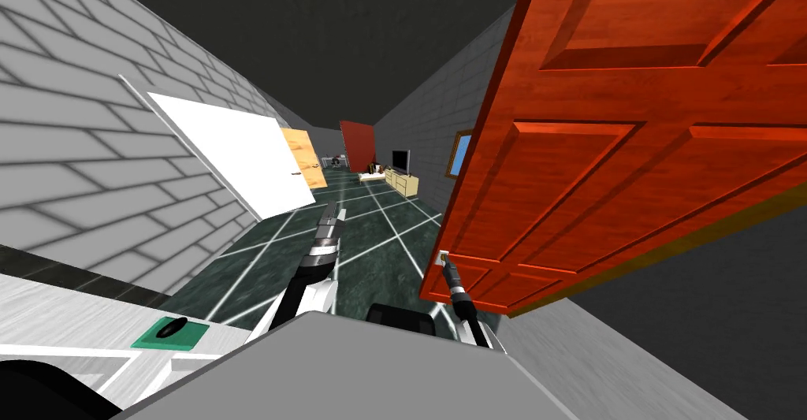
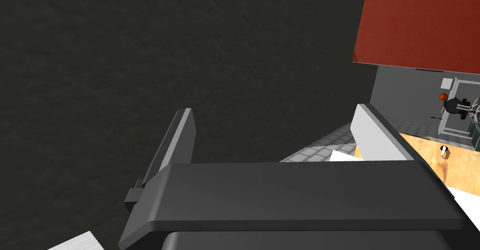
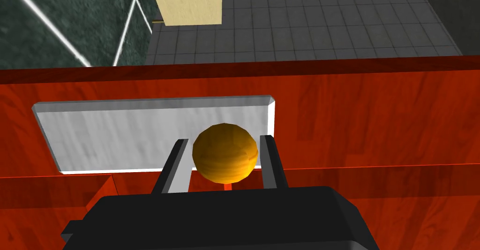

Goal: Push the door open

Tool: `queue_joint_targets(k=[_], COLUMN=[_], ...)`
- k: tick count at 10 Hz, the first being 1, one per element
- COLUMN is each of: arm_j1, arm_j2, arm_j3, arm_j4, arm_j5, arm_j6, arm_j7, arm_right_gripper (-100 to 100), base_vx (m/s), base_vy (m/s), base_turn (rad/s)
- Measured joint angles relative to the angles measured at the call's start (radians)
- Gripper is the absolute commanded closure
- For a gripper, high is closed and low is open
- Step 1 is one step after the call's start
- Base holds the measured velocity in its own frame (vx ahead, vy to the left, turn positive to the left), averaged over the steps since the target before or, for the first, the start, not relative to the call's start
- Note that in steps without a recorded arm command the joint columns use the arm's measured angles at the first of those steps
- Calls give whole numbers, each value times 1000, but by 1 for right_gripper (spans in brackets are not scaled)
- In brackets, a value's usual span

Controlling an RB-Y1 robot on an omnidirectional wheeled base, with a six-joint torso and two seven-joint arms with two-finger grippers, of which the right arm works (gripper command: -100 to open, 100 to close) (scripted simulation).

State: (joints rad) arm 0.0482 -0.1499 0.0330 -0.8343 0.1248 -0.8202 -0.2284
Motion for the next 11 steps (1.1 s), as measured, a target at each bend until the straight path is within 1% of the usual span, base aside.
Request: queue_joint_targets(k=[1,2,3,4,5,6,8,11], arm_j1=[4,0,2,-14,-14,-5,-26,-34], arm_j2=[7,3,2,7,10,13,20,26], arm_j3=[-9,-20,-32,-48,-61,-72,-105,-148], arm_j4=[-4,7,5,32,30,6,36,35], arm_j5=[-5,-12,-19,-27,-33,-40,-58,-81], arm_j6=[8,10,18,12,13,32,30,48], arm_j7=[7,9,12,23,32,37,56,77], arm_right_gripper=[100,100,100,100,100,100,100,100], base_vx=[127,160,160,138,164,197,190,190], base_vy=[67,94,78,76,87,101,106,88], base_turn=[-76,-84,-71,-36,-68,-82,-76,-61])
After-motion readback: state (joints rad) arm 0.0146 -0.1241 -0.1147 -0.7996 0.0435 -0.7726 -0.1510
